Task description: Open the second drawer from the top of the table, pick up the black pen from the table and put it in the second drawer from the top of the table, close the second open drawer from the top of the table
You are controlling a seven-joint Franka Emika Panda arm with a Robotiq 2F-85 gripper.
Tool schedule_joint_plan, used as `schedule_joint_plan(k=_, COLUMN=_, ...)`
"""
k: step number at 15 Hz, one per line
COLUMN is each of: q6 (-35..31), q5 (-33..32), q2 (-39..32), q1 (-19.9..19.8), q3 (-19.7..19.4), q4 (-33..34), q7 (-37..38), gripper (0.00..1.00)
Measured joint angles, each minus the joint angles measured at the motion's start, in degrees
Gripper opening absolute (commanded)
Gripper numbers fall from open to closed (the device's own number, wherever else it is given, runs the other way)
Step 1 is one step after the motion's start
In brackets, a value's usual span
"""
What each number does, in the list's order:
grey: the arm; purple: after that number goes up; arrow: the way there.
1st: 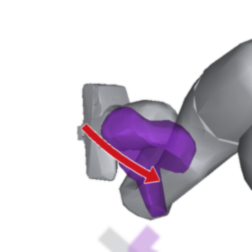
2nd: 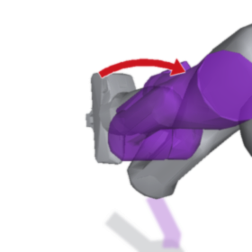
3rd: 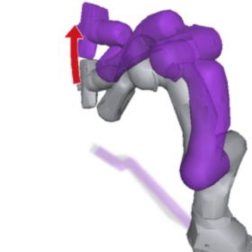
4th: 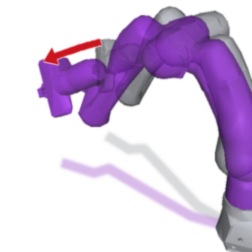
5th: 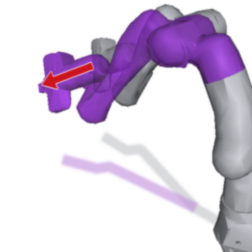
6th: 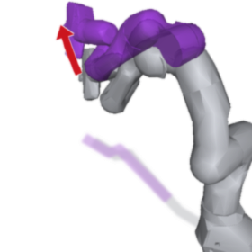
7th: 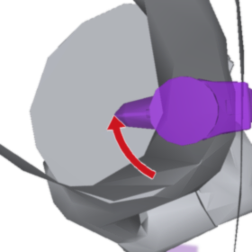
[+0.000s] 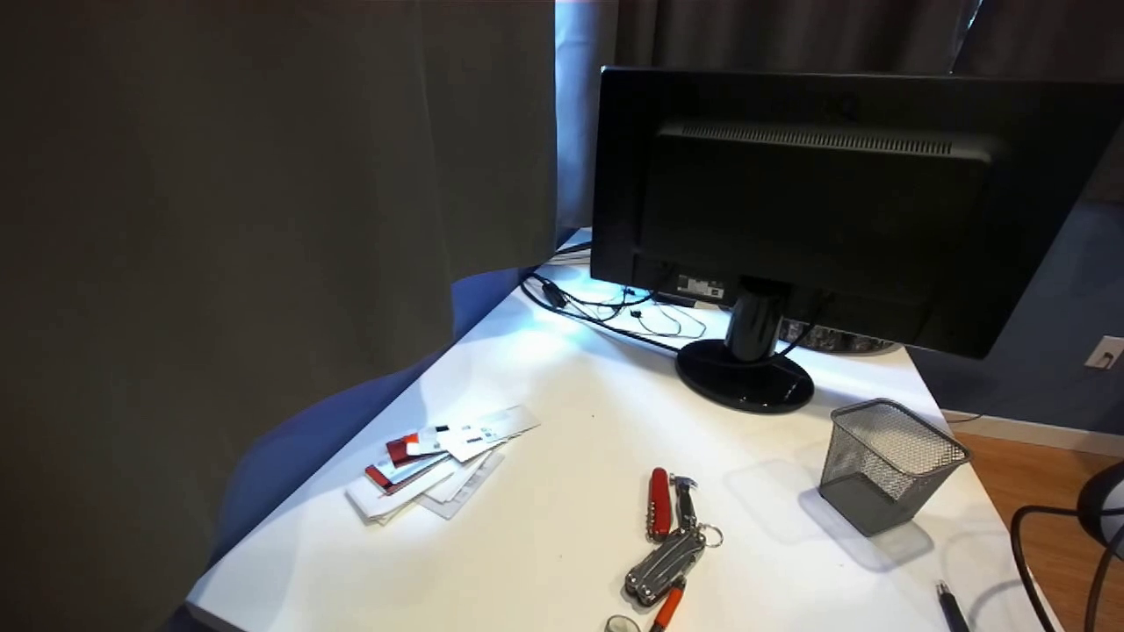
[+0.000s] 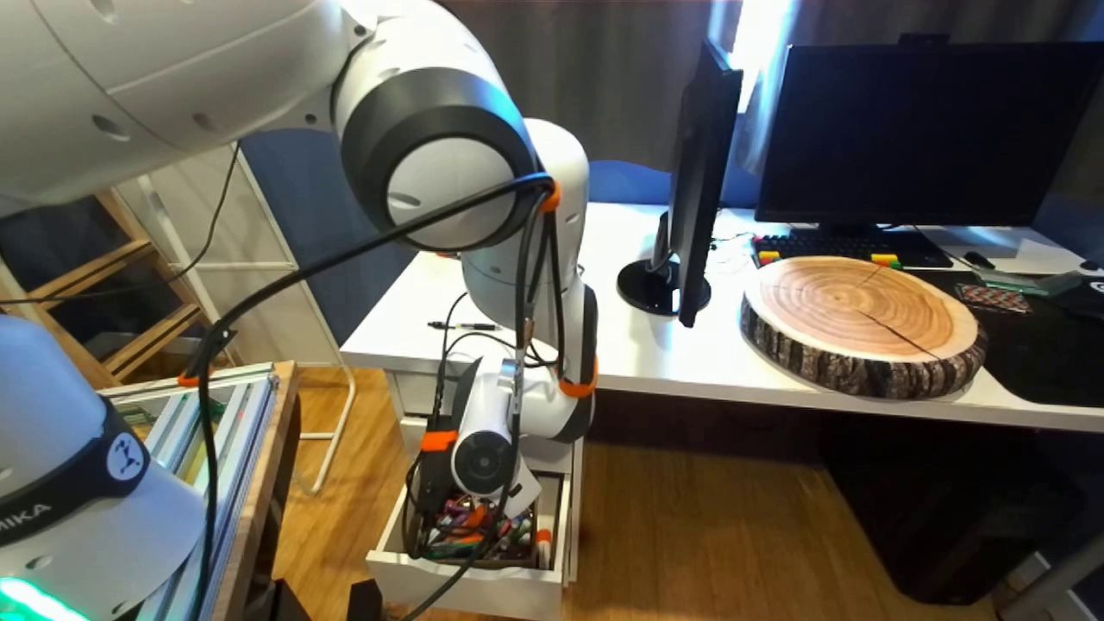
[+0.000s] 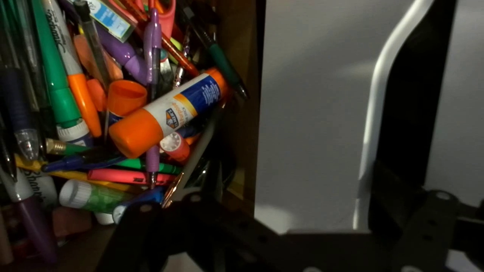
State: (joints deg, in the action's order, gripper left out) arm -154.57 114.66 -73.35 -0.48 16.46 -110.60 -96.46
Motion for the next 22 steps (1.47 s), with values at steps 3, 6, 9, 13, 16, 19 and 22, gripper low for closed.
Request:
schedule_joint_plan(k=3, q6=0.0, q5=0.8, q2=0.0, q1=0.1, q3=0.0, q4=0.0, q7=0.0, gripper=1.00)
schedule_joint_plan(k=6, q6=-0.1, q5=2.8, q2=-0.1, q1=0.4, q3=0.0, q4=0.2, q7=-0.1, gripper=1.00)
schedule_joint_plan(k=9, q6=-0.2, q5=6.2, q2=-0.6, q1=1.4, q3=-0.3, q4=1.2, q7=-0.8, gripper=1.00)
schedule_joint_plan(k=13, q6=-0.5, q5=10.4, q2=-0.8, q1=3.5, q3=-1.2, q4=2.1, q7=-2.1, gripper=1.00)
schedule_joint_plan(k=16, q6=-0.9, q5=12.4, q2=-0.4, q1=4.6, q3=-1.7, q4=2.2, q7=-2.3, gripper=1.00)
schedule_joint_plan(k=19, q6=-1.6, q5=13.2, q2=0.2, q1=5.5, q3=-2.2, q4=1.9, q7=-2.7, gripper=1.00)
schedule_joint_plan(k=22, q6=-2.4, q5=13.2, q2=1.0, q1=5.8, q3=-3.1, q4=0.8, q7=-2.7, gripper=1.00)
